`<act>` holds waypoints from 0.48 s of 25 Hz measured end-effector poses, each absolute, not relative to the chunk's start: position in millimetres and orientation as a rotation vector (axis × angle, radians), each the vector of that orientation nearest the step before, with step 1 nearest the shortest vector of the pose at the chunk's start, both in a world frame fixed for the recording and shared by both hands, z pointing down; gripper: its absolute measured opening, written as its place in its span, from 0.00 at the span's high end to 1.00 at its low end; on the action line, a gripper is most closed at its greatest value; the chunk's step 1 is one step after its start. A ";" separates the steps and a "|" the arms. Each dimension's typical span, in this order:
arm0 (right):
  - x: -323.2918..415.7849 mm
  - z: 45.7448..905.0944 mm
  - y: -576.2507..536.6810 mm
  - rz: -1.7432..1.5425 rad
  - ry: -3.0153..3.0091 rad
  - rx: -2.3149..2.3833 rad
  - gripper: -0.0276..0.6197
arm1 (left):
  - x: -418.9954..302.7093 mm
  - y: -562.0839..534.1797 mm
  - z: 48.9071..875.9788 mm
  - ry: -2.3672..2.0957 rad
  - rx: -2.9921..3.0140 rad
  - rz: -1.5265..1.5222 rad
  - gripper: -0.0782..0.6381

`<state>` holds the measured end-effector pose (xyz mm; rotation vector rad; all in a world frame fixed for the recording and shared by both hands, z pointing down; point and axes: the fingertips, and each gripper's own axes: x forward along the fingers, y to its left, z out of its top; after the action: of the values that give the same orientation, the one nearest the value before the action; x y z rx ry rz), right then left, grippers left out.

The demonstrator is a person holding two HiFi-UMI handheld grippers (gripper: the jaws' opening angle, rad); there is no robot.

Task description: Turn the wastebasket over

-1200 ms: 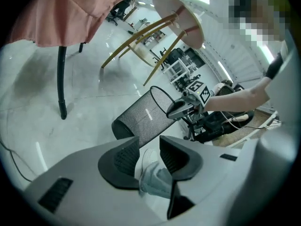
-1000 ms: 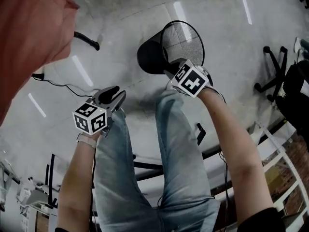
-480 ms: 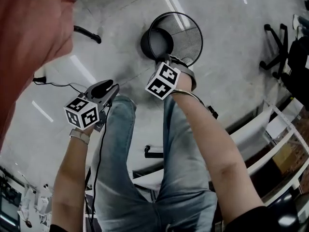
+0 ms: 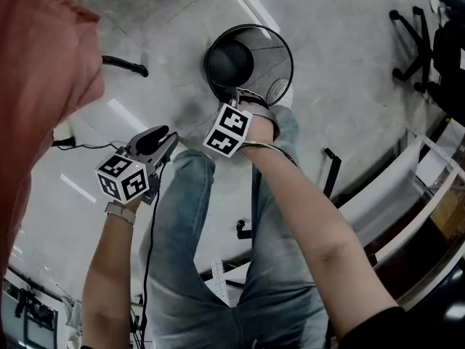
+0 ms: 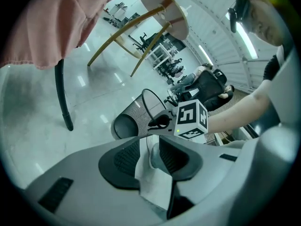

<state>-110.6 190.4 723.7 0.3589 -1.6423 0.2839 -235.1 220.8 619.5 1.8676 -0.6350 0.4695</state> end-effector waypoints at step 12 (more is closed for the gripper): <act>-108.6 707.8 191.9 0.496 -1.751 0.338 0.34 | -215.5 213.6 601.6 -0.669 1.886 0.458 0.70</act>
<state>-108.6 191.9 707.8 0.3383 -1.7510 0.4956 -215.5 213.6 601.6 1.8865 -0.6689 0.4580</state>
